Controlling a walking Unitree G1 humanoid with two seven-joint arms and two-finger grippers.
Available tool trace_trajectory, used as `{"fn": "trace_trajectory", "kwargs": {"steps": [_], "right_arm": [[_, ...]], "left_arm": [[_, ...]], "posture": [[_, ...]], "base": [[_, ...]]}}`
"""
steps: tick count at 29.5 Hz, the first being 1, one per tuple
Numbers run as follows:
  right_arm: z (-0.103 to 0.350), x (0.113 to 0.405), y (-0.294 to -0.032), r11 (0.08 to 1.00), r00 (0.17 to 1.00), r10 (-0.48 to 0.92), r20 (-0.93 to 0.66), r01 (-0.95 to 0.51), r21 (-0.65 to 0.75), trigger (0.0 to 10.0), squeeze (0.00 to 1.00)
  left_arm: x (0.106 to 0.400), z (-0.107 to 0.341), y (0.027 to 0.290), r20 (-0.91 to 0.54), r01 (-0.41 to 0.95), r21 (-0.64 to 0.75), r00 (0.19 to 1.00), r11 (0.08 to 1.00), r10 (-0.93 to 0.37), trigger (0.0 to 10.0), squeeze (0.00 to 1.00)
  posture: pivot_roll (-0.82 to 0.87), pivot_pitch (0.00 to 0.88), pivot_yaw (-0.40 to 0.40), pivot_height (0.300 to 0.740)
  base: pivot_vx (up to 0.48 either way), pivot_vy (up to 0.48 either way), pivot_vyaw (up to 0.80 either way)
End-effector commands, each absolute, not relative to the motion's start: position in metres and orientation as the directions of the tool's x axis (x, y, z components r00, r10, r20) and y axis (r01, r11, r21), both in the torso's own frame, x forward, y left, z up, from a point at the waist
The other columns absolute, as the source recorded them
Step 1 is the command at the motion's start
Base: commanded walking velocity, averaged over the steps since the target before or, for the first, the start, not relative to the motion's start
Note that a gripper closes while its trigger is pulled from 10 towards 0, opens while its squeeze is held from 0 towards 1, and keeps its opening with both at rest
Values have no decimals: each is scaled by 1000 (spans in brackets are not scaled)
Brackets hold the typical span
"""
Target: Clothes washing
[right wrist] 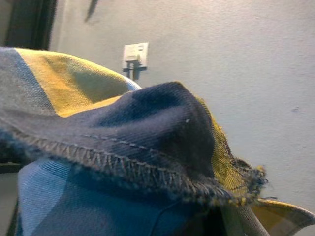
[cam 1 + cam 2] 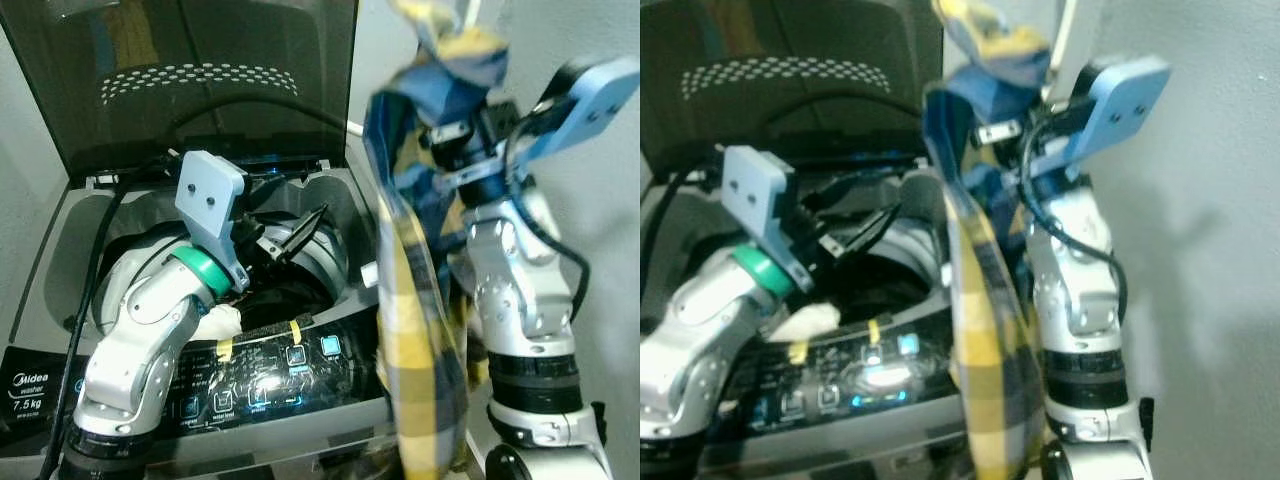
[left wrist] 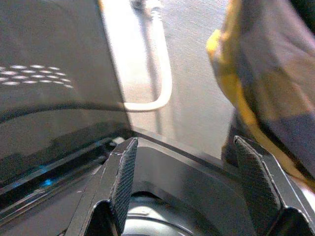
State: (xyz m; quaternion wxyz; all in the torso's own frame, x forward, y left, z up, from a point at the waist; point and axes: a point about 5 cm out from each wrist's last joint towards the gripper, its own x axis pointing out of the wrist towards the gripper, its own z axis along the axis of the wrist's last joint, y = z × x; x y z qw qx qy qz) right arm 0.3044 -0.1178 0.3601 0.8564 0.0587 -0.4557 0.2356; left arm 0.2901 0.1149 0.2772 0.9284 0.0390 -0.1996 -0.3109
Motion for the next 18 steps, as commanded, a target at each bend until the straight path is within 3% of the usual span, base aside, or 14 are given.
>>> {"fn": "trace_trajectory", "kwargs": {"steps": [1,5,15,18], "right_arm": [[353,305,-113,875,480,353,803,-473,-102,10000,0],[341,309,-111,877,522,337,783,-476,-60,10000,0],[329,315,-116,893,585,313,748,-450,-22,10000,0],[328,315,-118,895,592,311,743,-447,-18,10000,0]], "left_arm": [[296,275,119,358,481,149,788,864,-500,10000,0],[306,272,124,365,363,69,858,929,-362,10000,0],[312,272,128,363,294,70,883,953,-299,10000,0],[313,272,128,359,287,63,887,956,-290,10000,0]], "posture": [[48,0,35,740],[49,0,37,740],[34,0,45,740],[34,0,45,740]], "base": [[0,0,0],[0,0,0],[0,0,0],[0,437,0]]}}
